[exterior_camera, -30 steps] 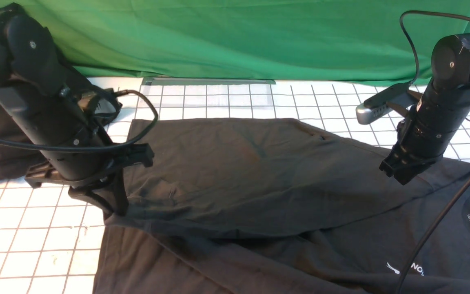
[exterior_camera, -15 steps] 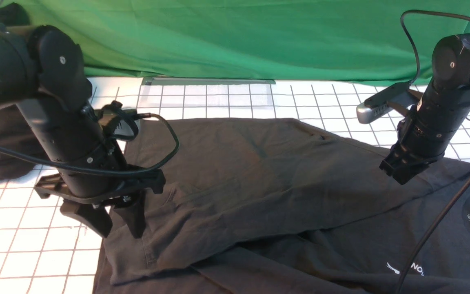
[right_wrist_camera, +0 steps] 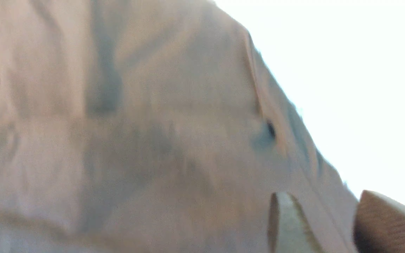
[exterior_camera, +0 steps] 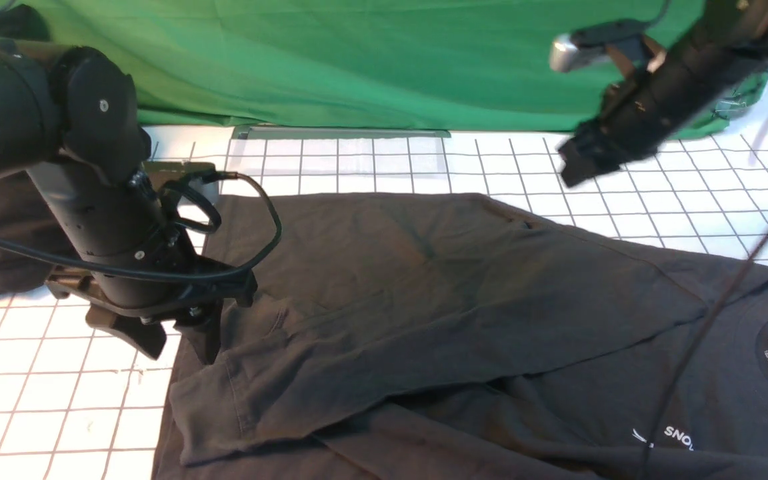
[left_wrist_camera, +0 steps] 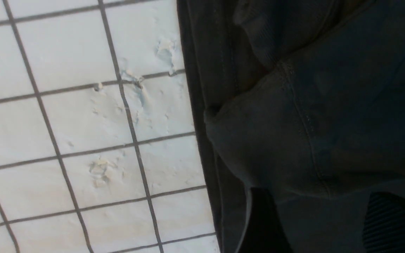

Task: Fold a long-sleeved shirt over a white checkered tablecloth.
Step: 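Grasp the near edge of the shirt at its hem and shoulder corners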

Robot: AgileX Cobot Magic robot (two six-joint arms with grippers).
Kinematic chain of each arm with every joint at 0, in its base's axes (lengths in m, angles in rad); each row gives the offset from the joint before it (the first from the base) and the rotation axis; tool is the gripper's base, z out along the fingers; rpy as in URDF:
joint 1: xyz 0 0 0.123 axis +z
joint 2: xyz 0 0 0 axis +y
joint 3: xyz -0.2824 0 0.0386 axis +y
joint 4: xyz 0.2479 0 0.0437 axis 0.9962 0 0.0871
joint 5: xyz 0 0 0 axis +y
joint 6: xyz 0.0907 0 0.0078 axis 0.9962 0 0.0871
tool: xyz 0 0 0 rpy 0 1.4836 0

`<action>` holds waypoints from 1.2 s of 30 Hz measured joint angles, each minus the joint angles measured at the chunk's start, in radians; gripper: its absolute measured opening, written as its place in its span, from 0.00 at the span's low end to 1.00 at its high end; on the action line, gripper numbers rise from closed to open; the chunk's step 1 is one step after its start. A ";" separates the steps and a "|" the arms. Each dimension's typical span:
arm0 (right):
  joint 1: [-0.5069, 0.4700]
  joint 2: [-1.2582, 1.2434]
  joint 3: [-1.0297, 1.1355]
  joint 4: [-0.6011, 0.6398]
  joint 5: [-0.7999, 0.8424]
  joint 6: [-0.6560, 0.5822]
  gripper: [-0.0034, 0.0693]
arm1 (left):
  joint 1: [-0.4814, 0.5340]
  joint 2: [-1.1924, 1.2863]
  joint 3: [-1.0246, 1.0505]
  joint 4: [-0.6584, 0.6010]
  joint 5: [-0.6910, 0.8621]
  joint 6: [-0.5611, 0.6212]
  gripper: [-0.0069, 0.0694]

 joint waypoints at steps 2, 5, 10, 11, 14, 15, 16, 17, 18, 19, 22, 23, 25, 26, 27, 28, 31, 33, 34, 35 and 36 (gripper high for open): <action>0.023 0.080 -0.080 -0.004 0.001 -0.011 0.59 | 0.000 0.000 0.000 0.000 -0.004 0.000 0.52; 0.052 0.164 -0.137 -0.049 0.000 -0.011 0.69 | 0.000 0.000 0.000 0.000 -0.006 0.000 0.50; 0.078 0.270 -0.178 -0.115 -0.004 -0.008 0.74 | 0.000 0.000 0.000 0.001 -0.007 0.000 0.48; 0.080 0.280 -0.179 -0.118 -0.010 -0.008 0.74 | 0.000 0.000 0.000 0.001 -0.007 0.000 0.48; 0.083 0.295 -0.181 -0.121 -0.029 -0.008 0.67 | 0.000 0.000 0.000 0.002 -0.007 0.000 0.48; 0.084 0.296 -0.181 -0.123 -0.040 -0.008 0.59 | 0.000 0.000 0.000 0.002 -0.007 0.000 0.48; 0.086 0.296 -0.183 -0.124 -0.050 -0.008 0.49 | 0.000 0.000 0.000 0.003 -0.007 0.000 0.48; 0.086 0.296 -0.184 -0.125 -0.062 -0.008 0.38 | 0.000 0.000 0.000 0.003 -0.007 0.000 0.48; 0.086 0.296 -0.184 -0.126 -0.074 -0.007 0.28 | 0.000 0.000 0.000 0.003 -0.007 0.000 0.48; 0.086 0.296 -0.184 -0.126 -0.087 -0.003 0.20 | 0.000 0.000 0.000 0.003 -0.007 0.000 0.48; 0.082 0.296 -0.184 -0.126 -0.138 0.015 0.10 | 0.000 0.000 0.000 0.003 -0.007 -0.001 0.48; 0.075 0.296 -0.184 -0.124 -0.172 0.022 0.07 | 0.000 0.000 0.000 0.003 -0.007 -0.001 0.48; 0.067 0.296 -0.184 -0.125 -0.206 0.029 0.06 | 0.000 0.000 0.000 0.003 -0.007 -0.001 0.48; 0.066 0.296 -0.184 -0.125 -0.218 0.034 0.06 | 0.000 0.000 0.000 0.003 -0.007 -0.001 0.48; 0.065 0.296 -0.184 -0.126 -0.224 0.035 0.06 | 0.000 0.000 0.000 0.003 -0.007 -0.001 0.48; 0.062 0.296 -0.184 -0.127 -0.237 0.038 0.06 | 0.000 0.000 0.000 0.001 -0.008 -0.001 0.48; 0.061 0.296 -0.184 -0.123 -0.241 0.040 0.06 | 0.000 0.000 0.000 -0.002 -0.013 -0.001 0.48; 0.063 0.296 -0.184 -0.118 -0.232 0.058 0.11 | 0.000 0.000 0.000 -0.011 -0.017 -0.001 0.48; 0.066 0.296 -0.184 -0.119 -0.226 0.069 0.15 | 0.000 0.000 0.000 -0.013 -0.017 -0.001 0.48; 0.070 0.296 -0.184 -0.117 -0.220 0.079 0.22 | 0.000 0.000 0.000 -0.015 -0.017 -0.001 0.48; 0.076 0.296 -0.184 -0.117 -0.215 0.085 0.31 | 0.000 0.000 0.000 -0.019 -0.018 -0.001 0.48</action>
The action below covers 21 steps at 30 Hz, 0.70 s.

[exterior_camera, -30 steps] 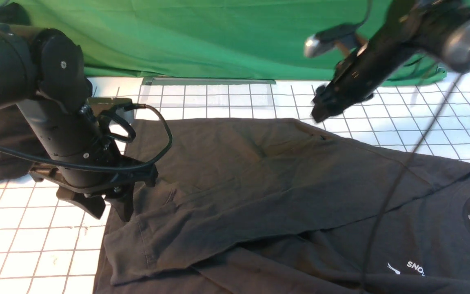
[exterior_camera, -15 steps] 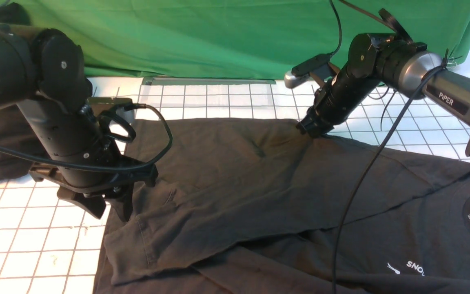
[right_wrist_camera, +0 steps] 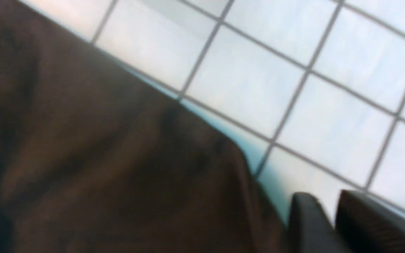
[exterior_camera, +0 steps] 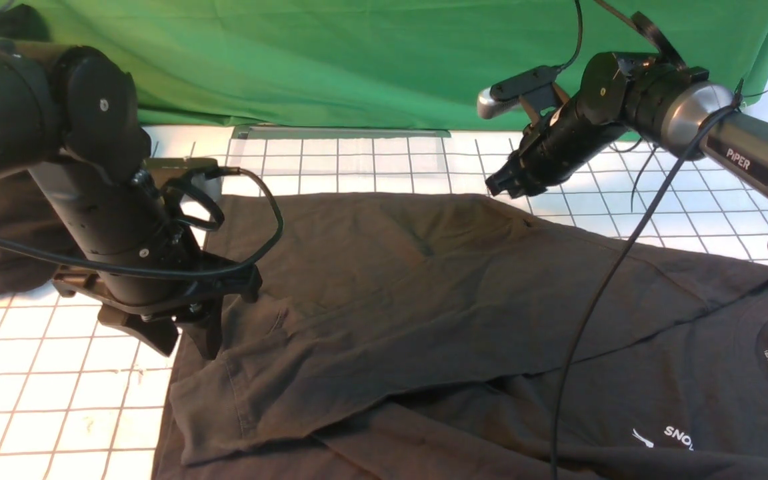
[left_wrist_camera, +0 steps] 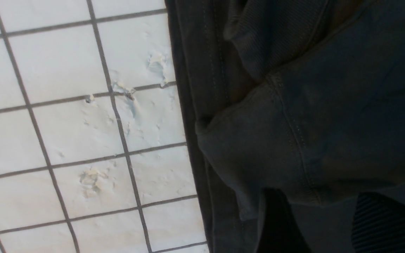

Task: Fold a long-sleeved shirt over a white checkered tablecloth.
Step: 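Grasp the near edge of the shirt at its hem and shoulder corners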

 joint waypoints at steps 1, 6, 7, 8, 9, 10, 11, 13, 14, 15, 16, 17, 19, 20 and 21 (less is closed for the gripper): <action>0.005 0.000 0.000 0.000 0.004 -0.001 0.42 | 0.000 0.000 0.000 0.000 0.000 0.000 0.48; 0.034 0.014 -0.002 0.000 -0.002 -0.044 0.75 | 0.000 0.000 0.000 0.000 0.000 0.000 0.48; 0.035 0.020 -0.002 0.001 -0.004 -0.045 0.75 | 0.000 0.000 0.000 0.000 0.000 0.000 0.48; 0.035 0.027 -0.002 0.000 -0.004 -0.046 0.73 | 0.000 0.000 0.000 0.000 0.000 0.000 0.48; 0.035 0.029 -0.002 0.000 -0.004 -0.046 0.73 | 0.000 0.000 0.000 0.000 0.000 0.000 0.48; 0.035 0.036 -0.002 0.005 -0.003 -0.045 0.68 | 0.000 0.000 0.000 0.000 0.000 0.000 0.48; 0.035 0.036 -0.003 0.004 -0.005 -0.045 0.53 | 0.000 0.000 0.000 0.000 0.000 0.000 0.48; 0.034 0.036 -0.007 0.002 -0.005 -0.045 0.35 | 0.000 0.000 0.000 -0.002 -0.001 0.000 0.48; 0.034 0.036 -0.012 0.001 -0.006 -0.046 0.20 | 0.000 0.000 0.000 -0.002 -0.007 -0.001 0.48; 0.034 0.036 -0.018 0.000 -0.007 -0.047 0.14 | 0.000 0.000 0.000 -0.001 -0.013 -0.002 0.48; 0.034 0.036 -0.030 -0.003 -0.008 -0.047 0.10 | 0.000 0.000 0.000 -0.001 -0.020 -0.003 0.48; 0.034 0.036 -0.040 -0.004 -0.009 -0.047 0.09 | 0.000 0.000 0.000 -0.001 -0.024 -0.003 0.48; 0.034 0.036 -0.064 -0.005 -0.020 -0.047 0.07 | 0.000 0.000 0.000 -0.001 -0.030 -0.003 0.48; 0.034 0.036 -0.074 -0.005 -0.025 -0.047 0.07 | 0.000 0.000 0.000 -0.001 -0.033 -0.003 0.48; 0.034 0.036 -0.085 -0.006 -0.035 -0.047 0.07 | 0.000 0.000 0.000 -0.001 -0.033 -0.003 0.48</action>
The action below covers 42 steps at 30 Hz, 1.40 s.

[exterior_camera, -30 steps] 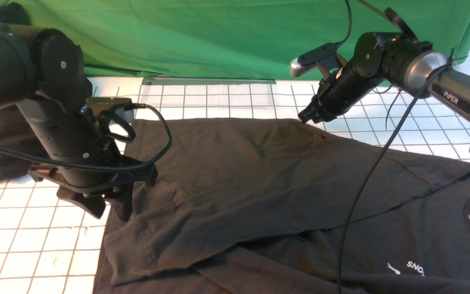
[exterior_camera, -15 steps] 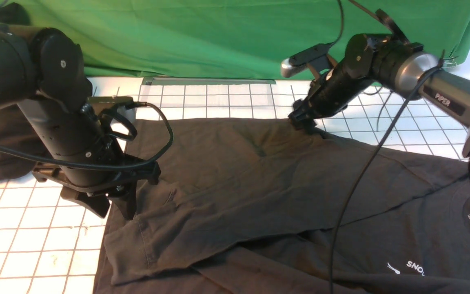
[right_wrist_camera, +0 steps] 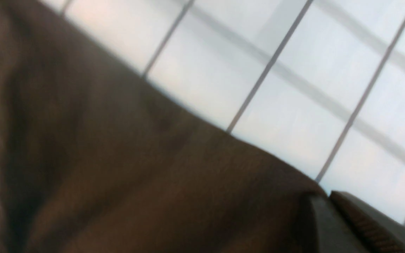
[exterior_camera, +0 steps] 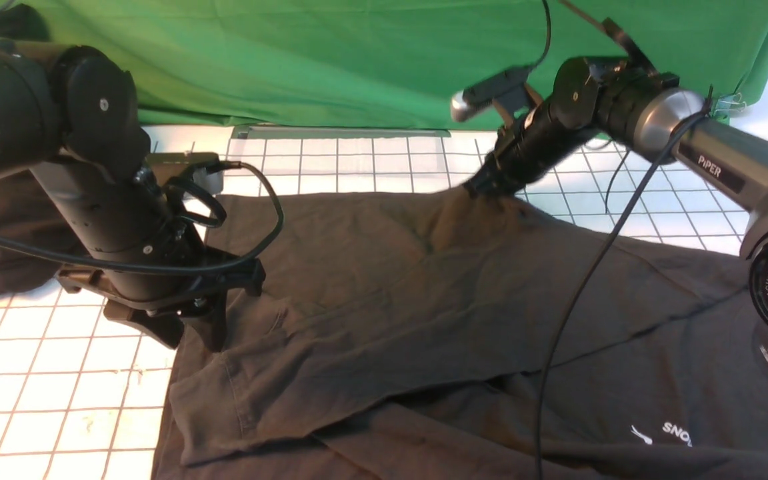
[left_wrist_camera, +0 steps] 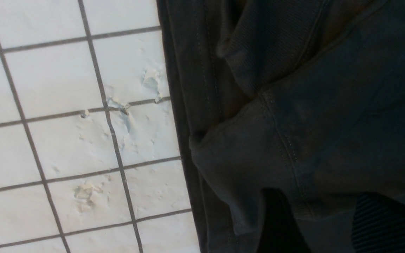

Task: Fold a long-sleeved shirt over a white checkered tablecloth.
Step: 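Grasp the near edge of the shirt at its hem and shoulder corners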

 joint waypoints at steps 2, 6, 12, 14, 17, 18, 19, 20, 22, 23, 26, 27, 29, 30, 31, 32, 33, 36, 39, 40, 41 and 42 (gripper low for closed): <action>0.000 0.000 -0.010 0.000 -0.017 0.000 0.07 | 0.000 0.000 0.000 0.000 0.000 0.000 0.48; 0.000 0.000 -0.016 -0.016 -0.054 0.003 0.07 | 0.000 0.000 0.000 0.000 0.000 -0.001 0.48; -0.001 -0.001 -0.018 -0.107 -0.043 0.094 0.31 | 0.000 0.000 0.000 0.000 0.002 -0.002 0.48; -0.002 -0.019 -0.018 -0.138 0.002 0.121 0.52 | 0.000 -0.001 0.000 0.000 0.023 0.002 0.48; -0.002 -0.077 -0.019 -0.186 0.124 0.132 0.71 | 0.000 -0.003 0.000 0.000 0.090 0.035 0.43; -0.002 -0.108 -0.021 -0.204 0.183 0.132 0.74 | -0.001 -0.007 0.001 0.000 0.108 0.043 0.41; -0.002 -0.156 -0.026 -0.222 0.256 0.130 0.71 | -0.005 -0.019 0.006 0.000 0.125 0.052 0.36; -0.003 -0.199 -0.029 -0.234 0.317 0.126 0.64 | -0.012 -0.035 0.013 0.001 0.131 0.057 0.31; -0.012 -0.280 -0.030 -0.240 0.420 0.120 0.43 | -0.038 -0.081 0.035 0.001 0.132 0.059 0.22; -0.019 -0.317 -0.023 -0.239 0.437 0.121 0.32 | -0.054 -0.106 0.050 0.001 0.132 0.058 0.18; -0.050 -0.421 0.026 -0.219 0.466 0.129 0.13 | -0.111 -0.179 0.110 -0.002 0.135 0.019 0.11; -0.078 -0.497 0.095 -0.188 0.473 0.131 0.08 | -0.140 -0.227 0.154 -0.007 0.137 -0.024 0.10; -0.114 -0.617 0.247 -0.153 0.481 0.131 0.05 | -0.183 -0.304 0.234 -0.022 0.143 -0.087 0.09; -0.123 -0.679 0.339 -0.145 0.483 0.131 0.05 | -0.203 -0.332 0.276 -0.037 0.143 -0.106 0.10; -0.124 -0.720 0.387 -0.141 0.485 0.131 0.05 | -0.216 -0.348 0.303 -0.041 0.143 -0.117 0.11; -0.125 -0.761 0.469 -0.135 0.485 0.131 0.05 | -0.231 -0.361 0.330 -0.047 0.144 -0.141 0.12; -0.125 -0.801 0.533 -0.130 0.481 0.131 0.05 | -0.249 -0.371 0.365 -0.051 0.145 -0.166 0.14; -0.121 -0.929 0.734 -0.116 0.420 0.131 0.05 | -0.297 -0.383 0.449 -0.053 0.144 -0.236 0.24; -0.118 -1.004 0.843 -0.104 0.350 0.131 0.05 | -0.339 -0.383 0.529 -0.053 0.107 -0.281 0.36; -0.115 -1.059 0.913 -0.086 0.310 0.131 0.05 | -0.365 -0.384 0.584 -0.053 0.050 -0.336 0.48; -0.113 -1.082 0.940 -0.069 0.293 0.131 0.05 | -0.374 -0.384 0.609 -0.052 0.017 -0.369 0.55; -0.112 -1.086 0.945 -0.065 0.287 0.131 0.05 | -0.377 -0.384 0.619 -0.052 0.005 -0.375 0.57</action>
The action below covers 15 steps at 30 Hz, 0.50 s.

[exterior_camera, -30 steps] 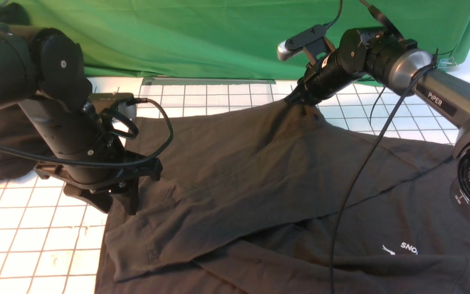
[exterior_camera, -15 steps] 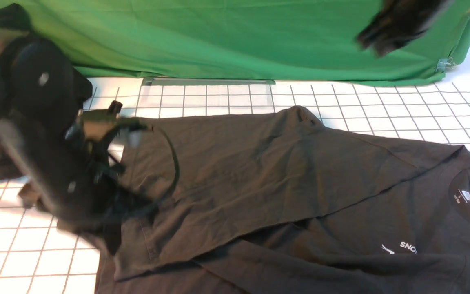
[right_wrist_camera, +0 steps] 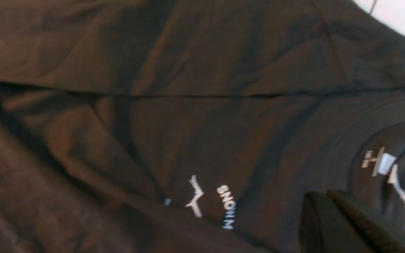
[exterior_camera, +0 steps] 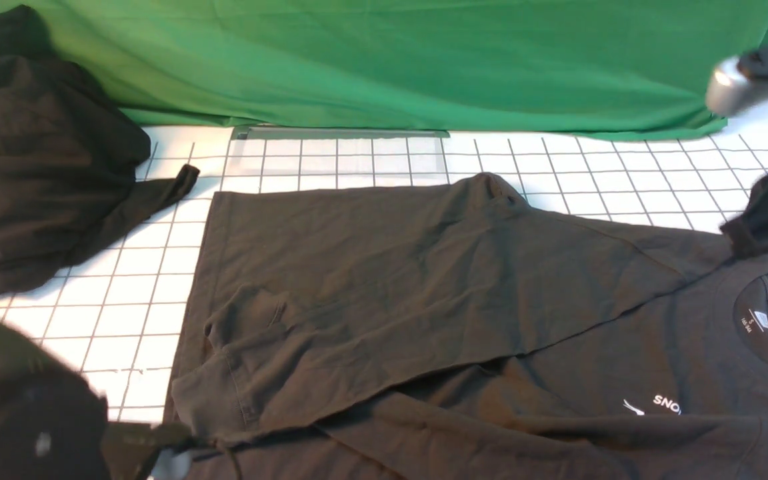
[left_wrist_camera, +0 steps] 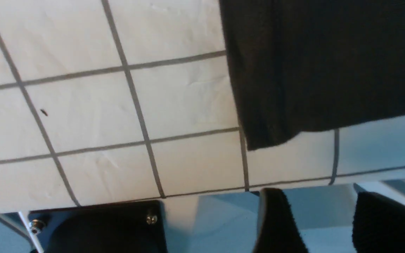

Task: Fold a long-sleeved shirt over a white checkered tablecloth.
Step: 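Grasp the near edge of the shirt at its hem and shoulder corners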

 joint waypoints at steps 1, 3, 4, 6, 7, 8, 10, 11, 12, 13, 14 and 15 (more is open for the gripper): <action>0.001 -0.025 0.025 0.029 -0.006 0.000 0.05 | -0.004 -0.001 0.031 0.006 -0.039 -0.052 0.66; 0.002 -0.039 0.034 0.050 -0.001 0.000 0.05 | -0.006 -0.001 0.068 0.024 -0.077 -0.107 0.75; 0.002 -0.043 0.035 0.063 0.005 -0.001 0.05 | -0.007 -0.001 0.086 0.035 -0.100 -0.125 0.79; 0.002 -0.045 0.037 0.084 0.019 -0.005 0.05 | -0.007 -0.002 0.116 0.046 -0.152 -0.144 0.83; 0.002 -0.046 0.037 0.098 0.030 -0.018 0.05 | -0.007 -0.002 0.130 0.047 -0.177 -0.147 0.84; 0.002 -0.046 0.037 0.106 0.035 -0.025 0.05 | -0.007 -0.002 0.141 0.045 -0.195 -0.149 0.84; 0.013 -0.047 0.037 0.127 0.055 -0.036 0.05 | -0.007 0.001 0.160 0.045 -0.243 -0.156 0.83; 0.021 -0.047 0.037 0.128 0.060 -0.040 0.05 | -0.007 0.001 0.162 0.045 -0.259 -0.158 0.81; 0.032 -0.048 0.037 0.131 0.069 -0.046 0.05 | -0.007 0.001 0.164 0.045 -0.275 -0.159 0.80; 0.048 -0.048 0.037 0.134 0.079 -0.051 0.05 | -0.006 0.002 0.164 0.045 -0.296 -0.159 0.77; 0.071 -0.048 0.037 0.135 0.092 -0.059 0.05 | -0.006 0.004 0.164 0.045 -0.314 -0.159 0.72; 0.075 -0.048 0.037 0.136 0.095 -0.062 0.05 | -0.006 0.004 0.164 0.045 -0.317 -0.159 0.71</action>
